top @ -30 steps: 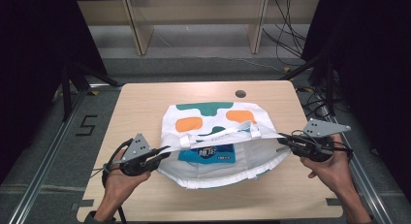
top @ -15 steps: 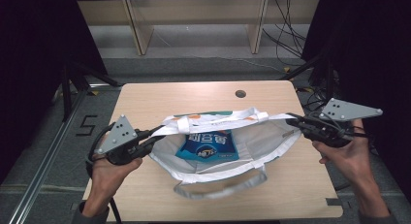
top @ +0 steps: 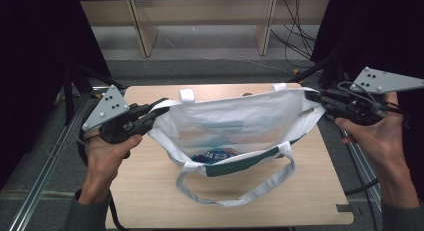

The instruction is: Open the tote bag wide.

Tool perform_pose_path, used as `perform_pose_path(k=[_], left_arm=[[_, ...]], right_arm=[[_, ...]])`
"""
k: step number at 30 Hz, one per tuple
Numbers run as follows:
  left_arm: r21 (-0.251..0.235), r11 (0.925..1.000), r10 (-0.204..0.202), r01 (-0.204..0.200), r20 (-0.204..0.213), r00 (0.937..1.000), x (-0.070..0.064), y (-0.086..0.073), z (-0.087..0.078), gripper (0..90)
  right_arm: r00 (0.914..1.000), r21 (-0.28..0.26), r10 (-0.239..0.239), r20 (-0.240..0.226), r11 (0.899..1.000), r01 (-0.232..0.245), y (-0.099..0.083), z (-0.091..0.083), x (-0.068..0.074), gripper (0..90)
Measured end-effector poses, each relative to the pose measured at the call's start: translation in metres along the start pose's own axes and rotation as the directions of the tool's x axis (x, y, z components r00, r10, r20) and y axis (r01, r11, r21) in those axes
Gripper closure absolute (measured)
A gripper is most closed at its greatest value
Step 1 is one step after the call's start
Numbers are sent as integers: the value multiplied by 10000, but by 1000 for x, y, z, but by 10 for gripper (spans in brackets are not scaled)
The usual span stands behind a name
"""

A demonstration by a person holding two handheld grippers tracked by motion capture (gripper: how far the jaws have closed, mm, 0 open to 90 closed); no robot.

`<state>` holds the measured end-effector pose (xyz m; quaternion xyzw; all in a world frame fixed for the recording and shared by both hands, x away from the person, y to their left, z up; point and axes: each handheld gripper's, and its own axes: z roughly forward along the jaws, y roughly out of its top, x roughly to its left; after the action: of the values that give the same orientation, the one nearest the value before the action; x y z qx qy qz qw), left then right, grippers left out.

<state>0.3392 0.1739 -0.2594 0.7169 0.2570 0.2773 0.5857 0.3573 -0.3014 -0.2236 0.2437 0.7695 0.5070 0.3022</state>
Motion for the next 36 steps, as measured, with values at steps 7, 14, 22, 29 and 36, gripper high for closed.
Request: perform_pose_path(k=[7,14,22,29,36], left_arm=[[377,9971,-647,658,-307,9974,25,-25,31,865],[943,9942,-478,520,-467,9978,29,-42,36,861],[1803,9801,-710,831,-722,9949,32,-94,45,858],[2239,9691,-883,1030,-749,9933,40,-123,62,843],[2622,9544,-1242,1431,-874,9884,42,-150,78,829]], right_arm=[[9987,503,390,314,9979,-405,-17,33,-11,885],[9984,754,462,335,9960,-486,-29,47,-11,885],[9996,1677,98,260,9857,-141,-54,71,2,884],[9991,2409,395,120,9697,-412,-83,99,2,884],[9987,2601,469,212,9643,-508,-103,108,3,884]])
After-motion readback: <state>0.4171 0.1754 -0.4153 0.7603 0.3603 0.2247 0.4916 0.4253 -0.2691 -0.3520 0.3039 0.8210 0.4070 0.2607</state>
